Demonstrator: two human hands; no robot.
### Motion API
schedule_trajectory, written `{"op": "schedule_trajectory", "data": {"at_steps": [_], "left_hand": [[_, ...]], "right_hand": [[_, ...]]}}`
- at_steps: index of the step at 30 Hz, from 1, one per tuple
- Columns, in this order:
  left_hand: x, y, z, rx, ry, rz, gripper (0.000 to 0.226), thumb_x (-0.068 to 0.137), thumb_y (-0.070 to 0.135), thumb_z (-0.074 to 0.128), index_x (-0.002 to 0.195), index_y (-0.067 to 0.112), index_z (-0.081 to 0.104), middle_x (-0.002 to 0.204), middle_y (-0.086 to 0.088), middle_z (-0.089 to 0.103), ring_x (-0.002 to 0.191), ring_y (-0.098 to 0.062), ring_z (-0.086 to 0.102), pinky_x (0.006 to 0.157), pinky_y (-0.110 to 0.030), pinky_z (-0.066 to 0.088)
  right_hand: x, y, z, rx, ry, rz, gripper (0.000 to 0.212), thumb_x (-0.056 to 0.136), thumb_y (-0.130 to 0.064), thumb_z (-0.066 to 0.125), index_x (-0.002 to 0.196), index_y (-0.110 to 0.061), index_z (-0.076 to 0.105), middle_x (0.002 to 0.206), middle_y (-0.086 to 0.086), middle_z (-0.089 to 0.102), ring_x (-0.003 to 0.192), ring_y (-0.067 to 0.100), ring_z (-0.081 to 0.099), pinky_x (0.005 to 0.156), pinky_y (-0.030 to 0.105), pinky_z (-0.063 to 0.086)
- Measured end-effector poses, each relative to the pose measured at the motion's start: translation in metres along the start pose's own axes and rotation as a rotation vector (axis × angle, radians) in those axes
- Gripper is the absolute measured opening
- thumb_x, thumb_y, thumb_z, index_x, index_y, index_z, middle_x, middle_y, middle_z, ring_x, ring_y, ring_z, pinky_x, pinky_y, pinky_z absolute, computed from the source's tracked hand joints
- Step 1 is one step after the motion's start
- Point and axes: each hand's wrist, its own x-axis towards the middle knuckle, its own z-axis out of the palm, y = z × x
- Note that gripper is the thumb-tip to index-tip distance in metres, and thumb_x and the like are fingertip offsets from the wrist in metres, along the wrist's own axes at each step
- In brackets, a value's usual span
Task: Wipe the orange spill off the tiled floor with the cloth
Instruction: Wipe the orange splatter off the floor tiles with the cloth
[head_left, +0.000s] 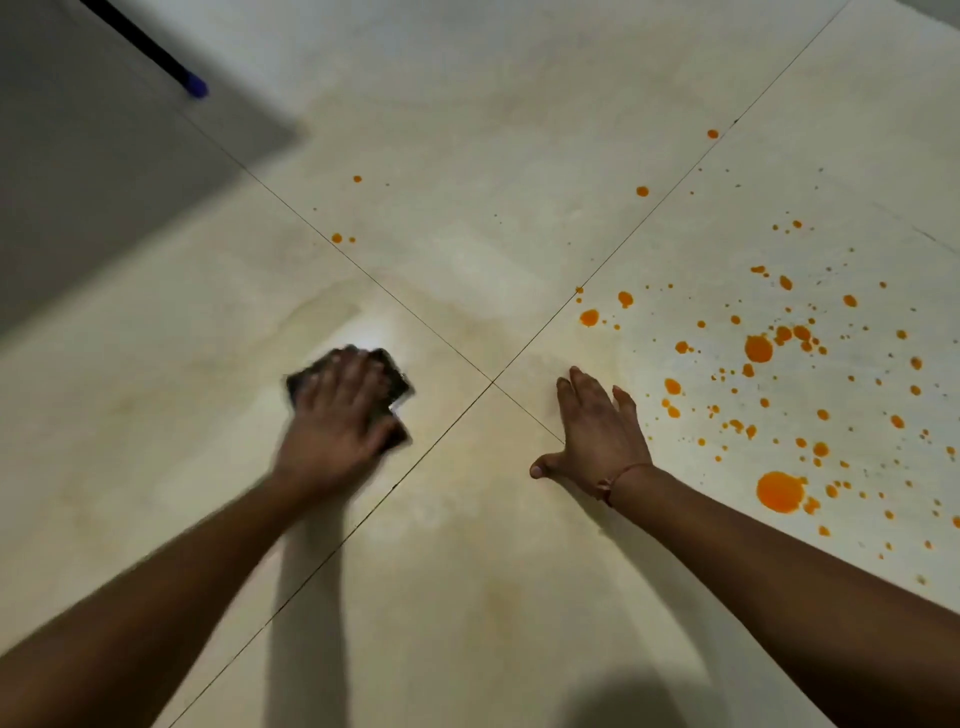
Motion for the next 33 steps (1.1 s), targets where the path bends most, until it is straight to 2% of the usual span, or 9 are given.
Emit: {"op": "schedule_trajectory", "data": {"at_steps": [4,8,11,15,19,21,24,29,33], "left_hand": [[0.029,-0.009,-0.005,-0.054,0.062,-0.233,0.074,0.092,0.056,0.023,0.154,0.017,0.025,0.162,-0.009,0.019,0.149,-0.032,0.011,0.118,-0.048,0.009],[0.043,0.060,0.001,-0.079,0.000,-0.074,0.074,0.091,0.053,0.027,0.154,0.016,0.023,0.163,-0.010,0.017,0.150,-0.031,0.008,0.120,-0.048,0.007],[0.043,0.070,-0.003,-0.135,-0.066,-0.001,0.076,0.091,0.056,0.026,0.156,0.019,0.014,0.165,-0.005,0.007,0.152,-0.025,-0.002,0.120,-0.043,0.001],[0.024,0.026,-0.023,-0.214,-0.044,-0.009,0.081,0.091,0.063,0.024,0.157,0.019,0.007,0.165,0.000,-0.001,0.152,-0.021,-0.003,0.120,-0.043,0.004],[-0.002,-0.063,-0.026,-0.080,-0.011,-0.214,0.083,0.091,0.068,0.016,0.157,0.018,0.010,0.165,-0.003,0.002,0.151,-0.028,0.004,0.119,-0.049,0.011],[-0.004,-0.099,-0.029,-0.055,0.000,-0.283,0.085,0.089,0.071,0.016,0.156,0.018,0.014,0.165,-0.005,0.007,0.150,-0.031,0.008,0.117,-0.053,0.013],[-0.006,-0.126,-0.024,-0.064,-0.003,-0.288,0.081,0.089,0.070,0.017,0.155,0.023,0.014,0.165,-0.004,0.009,0.150,-0.032,0.009,0.116,-0.055,0.012],[-0.009,-0.131,-0.011,-0.086,0.018,-0.318,0.075,0.092,0.067,0.022,0.154,0.025,0.015,0.164,-0.003,0.012,0.149,-0.033,0.010,0.116,-0.056,0.011],[-0.011,-0.130,-0.019,-0.083,-0.012,-0.322,0.077,0.091,0.066,0.023,0.155,0.023,0.018,0.164,-0.004,0.013,0.149,-0.035,0.011,0.115,-0.057,0.012]], "right_hand": [[0.005,0.003,0.001,0.029,-0.018,0.028,0.121,0.067,-0.070,0.070,0.154,-0.011,0.009,0.164,0.007,0.002,0.150,0.016,0.007,0.121,0.045,0.002],[-0.002,0.006,0.009,0.038,-0.012,0.053,0.117,0.071,-0.071,0.065,0.154,-0.011,0.010,0.164,0.006,0.001,0.150,0.015,0.004,0.120,0.045,0.001],[-0.002,0.007,0.008,0.028,-0.026,0.073,0.118,0.071,-0.072,0.065,0.155,-0.012,0.008,0.164,0.005,0.001,0.150,0.016,0.005,0.120,0.045,0.002],[0.003,0.002,0.000,-0.002,-0.009,0.016,0.121,0.068,-0.070,0.069,0.155,-0.011,0.008,0.164,0.007,0.002,0.150,0.019,0.003,0.121,0.045,0.003],[0.036,-0.072,-0.012,0.097,0.131,-0.328,0.101,0.077,-0.062,0.066,0.153,-0.019,0.017,0.163,0.006,0.008,0.149,0.024,0.007,0.119,0.046,0.013],[0.052,-0.125,-0.007,0.084,0.118,-0.425,0.088,0.084,-0.063,0.056,0.154,-0.026,0.016,0.164,0.003,0.005,0.150,0.025,0.000,0.119,0.050,0.008],[0.054,-0.160,0.034,0.048,0.205,-0.383,0.073,0.095,-0.058,0.039,0.155,-0.032,0.007,0.164,0.001,-0.004,0.149,0.025,-0.013,0.118,0.050,-0.007],[0.045,-0.129,0.047,-0.002,0.191,-0.436,0.066,0.094,-0.058,0.026,0.155,-0.037,0.009,0.165,-0.002,0.000,0.150,0.020,-0.010,0.118,0.045,-0.010],[0.074,-0.130,0.018,0.007,0.144,-0.313,0.068,0.090,-0.061,0.014,0.154,-0.038,0.006,0.164,-0.004,-0.003,0.149,0.020,-0.013,0.117,0.049,-0.008]]}}
